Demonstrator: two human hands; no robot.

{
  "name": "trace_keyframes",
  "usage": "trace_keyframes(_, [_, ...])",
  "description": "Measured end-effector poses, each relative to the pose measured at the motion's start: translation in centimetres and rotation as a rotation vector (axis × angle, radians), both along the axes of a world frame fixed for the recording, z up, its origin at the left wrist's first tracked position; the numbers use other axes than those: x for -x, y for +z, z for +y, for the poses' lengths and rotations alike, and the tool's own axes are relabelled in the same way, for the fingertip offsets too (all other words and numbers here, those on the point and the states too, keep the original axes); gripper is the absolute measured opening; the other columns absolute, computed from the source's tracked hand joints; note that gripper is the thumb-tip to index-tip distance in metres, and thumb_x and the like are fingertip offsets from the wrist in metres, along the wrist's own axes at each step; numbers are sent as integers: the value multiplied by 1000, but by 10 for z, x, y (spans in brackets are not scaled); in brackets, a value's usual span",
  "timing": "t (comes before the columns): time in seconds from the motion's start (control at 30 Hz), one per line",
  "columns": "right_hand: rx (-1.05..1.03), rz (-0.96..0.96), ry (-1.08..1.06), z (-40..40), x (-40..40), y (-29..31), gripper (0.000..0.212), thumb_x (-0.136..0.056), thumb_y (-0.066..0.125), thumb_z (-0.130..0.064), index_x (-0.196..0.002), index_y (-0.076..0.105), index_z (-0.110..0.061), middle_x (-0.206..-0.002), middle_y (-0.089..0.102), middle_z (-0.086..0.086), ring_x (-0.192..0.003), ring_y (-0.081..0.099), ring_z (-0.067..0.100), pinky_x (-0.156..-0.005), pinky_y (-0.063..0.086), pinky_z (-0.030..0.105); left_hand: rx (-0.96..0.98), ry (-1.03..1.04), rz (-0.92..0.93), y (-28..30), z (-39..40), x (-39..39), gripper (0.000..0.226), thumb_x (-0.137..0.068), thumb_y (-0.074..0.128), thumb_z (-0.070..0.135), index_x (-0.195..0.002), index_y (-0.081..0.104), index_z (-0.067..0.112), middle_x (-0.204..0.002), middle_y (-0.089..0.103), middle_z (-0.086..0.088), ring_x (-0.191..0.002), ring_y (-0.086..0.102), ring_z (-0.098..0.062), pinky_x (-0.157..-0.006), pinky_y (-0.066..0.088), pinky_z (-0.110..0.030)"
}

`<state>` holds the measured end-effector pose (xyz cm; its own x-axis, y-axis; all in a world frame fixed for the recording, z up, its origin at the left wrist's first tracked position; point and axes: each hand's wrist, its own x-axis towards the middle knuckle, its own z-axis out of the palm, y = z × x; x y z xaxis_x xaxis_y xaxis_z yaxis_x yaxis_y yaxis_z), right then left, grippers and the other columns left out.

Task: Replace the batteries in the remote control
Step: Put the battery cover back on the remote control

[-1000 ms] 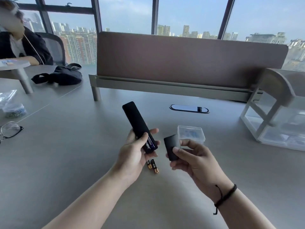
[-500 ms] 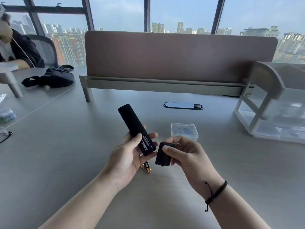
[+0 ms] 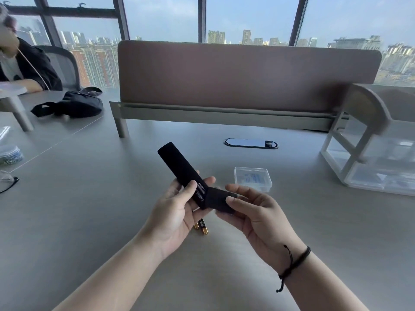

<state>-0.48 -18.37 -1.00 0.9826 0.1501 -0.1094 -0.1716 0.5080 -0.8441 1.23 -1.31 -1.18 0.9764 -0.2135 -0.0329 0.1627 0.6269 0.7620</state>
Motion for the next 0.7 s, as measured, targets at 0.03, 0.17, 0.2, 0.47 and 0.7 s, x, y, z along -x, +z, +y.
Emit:
trace_keyframes(0.03, [69,-7,-19,2,1,-2,16,-84,64,10,-96,68,-1,-92,71,21,-81,72,28,-68,64,34,21,-7,0,1,0,0,22,-101,42,12,-120,53,13,-119,72,-16,-101,72,-30,-81,61,-39])
trace_keyframes(0.17, [372,-63,-121,8,4,-4,15,-82,71,6,-84,62,-5,-74,71,16,-63,67,24,-55,56,33,69,-23,-12,0,-1,0,26,-99,43,9,-124,51,13,-122,69,-21,-109,69,-34,-83,60,-43])
trace_keyframes(0.2, [391,-66,-139,10,5,-4,15,-81,73,4,-85,61,-4,-71,71,15,-59,66,23,-52,53,31,73,-28,-18,0,-1,0,28,-99,43,8,-126,50,13,-122,69,-22,-110,68,-35,-83,60,-43])
trace_keyframes(0.47, [378,-43,-131,17,7,-8,11,-83,75,-2,-87,65,2,-63,72,16,-49,66,23,-53,60,31,-57,-39,-114,-4,1,1,45,-89,51,-8,-130,47,11,-124,67,-24,-112,67,-34,-83,59,-38])
trace_keyframes(0.7, [388,-117,-140,15,6,-5,10,-82,74,0,-84,65,3,-65,72,21,-49,66,24,-54,61,33,-176,-51,-143,-7,1,2,50,-87,61,-5,-132,46,12,-121,68,-23,-113,66,-38,-89,57,-42])
